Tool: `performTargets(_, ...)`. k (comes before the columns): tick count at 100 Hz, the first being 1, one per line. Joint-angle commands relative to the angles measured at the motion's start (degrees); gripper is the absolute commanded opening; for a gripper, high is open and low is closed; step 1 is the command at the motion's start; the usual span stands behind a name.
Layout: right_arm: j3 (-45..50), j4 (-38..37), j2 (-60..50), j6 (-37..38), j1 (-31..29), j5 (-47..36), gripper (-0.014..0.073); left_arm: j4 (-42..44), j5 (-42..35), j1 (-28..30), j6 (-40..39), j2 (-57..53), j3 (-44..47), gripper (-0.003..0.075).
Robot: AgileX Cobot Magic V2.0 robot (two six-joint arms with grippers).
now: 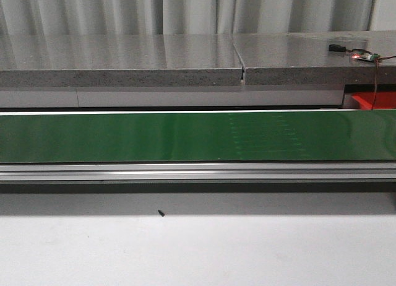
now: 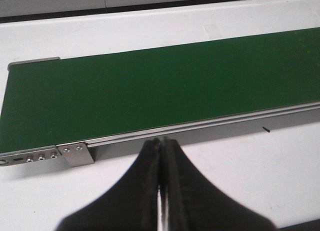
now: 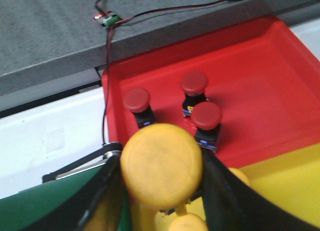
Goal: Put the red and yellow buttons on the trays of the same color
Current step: 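Carry the yellow button into the yellow tray and release it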
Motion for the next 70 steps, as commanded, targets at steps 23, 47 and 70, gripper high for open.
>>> performTargets(23,6.3,2.7,-1.8,1.3,-1.3,-12.6,-0.0067,-1.0,-3.5,-0.4,-0.5,0.1,-1.4,-0.0018)
performTargets(47,10.8,5.7,-1.7,1.3,-1.3,-20.8,-0.0067,-1.0,-3.5,-0.4,-0.5,0.1,-1.4,-0.0019)
performTargets(70,14.6,10.6,-1.6,1.3,-1.3,-26.2,-0.0067,-1.0,-3.5,-0.4,-0.5,0.1,-1.4,-0.0019)
